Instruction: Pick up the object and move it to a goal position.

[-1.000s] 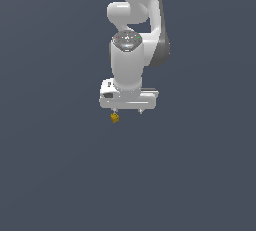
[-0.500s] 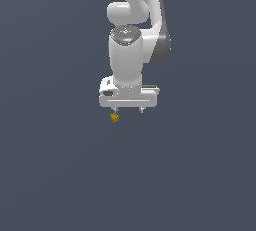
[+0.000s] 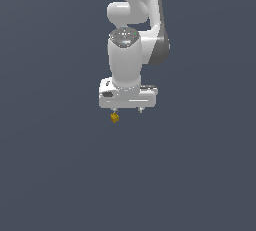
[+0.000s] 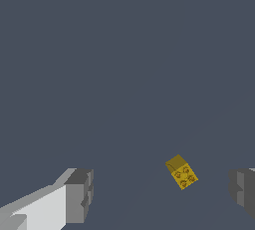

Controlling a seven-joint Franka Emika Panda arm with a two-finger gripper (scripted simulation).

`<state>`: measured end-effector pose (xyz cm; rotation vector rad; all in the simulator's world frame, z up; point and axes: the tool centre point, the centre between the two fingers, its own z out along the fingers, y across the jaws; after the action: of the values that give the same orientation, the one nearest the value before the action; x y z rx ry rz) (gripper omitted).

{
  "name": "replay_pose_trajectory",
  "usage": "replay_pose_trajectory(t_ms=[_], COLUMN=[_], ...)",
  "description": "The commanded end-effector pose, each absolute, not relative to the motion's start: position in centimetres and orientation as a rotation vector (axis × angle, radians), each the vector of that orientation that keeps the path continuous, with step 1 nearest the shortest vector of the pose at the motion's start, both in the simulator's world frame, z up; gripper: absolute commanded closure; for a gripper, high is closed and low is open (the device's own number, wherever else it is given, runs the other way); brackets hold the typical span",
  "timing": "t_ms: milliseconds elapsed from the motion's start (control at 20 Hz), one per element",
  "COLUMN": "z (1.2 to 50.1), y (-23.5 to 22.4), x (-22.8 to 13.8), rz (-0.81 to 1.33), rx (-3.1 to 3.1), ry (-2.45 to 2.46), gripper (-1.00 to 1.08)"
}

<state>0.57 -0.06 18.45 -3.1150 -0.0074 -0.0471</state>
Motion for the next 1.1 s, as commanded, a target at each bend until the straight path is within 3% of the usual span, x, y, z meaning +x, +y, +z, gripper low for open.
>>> replay_pose_trajectory(t_ms=[0, 1050], z=[18.0, 9.9], y=[-0.4, -5.0], x=[0.4, -4.6], rz=[-0.045, -0.012], rx=[-3.117, -3.068], ry=[-0.039, -0.673], gripper=[-0.92, -0.92])
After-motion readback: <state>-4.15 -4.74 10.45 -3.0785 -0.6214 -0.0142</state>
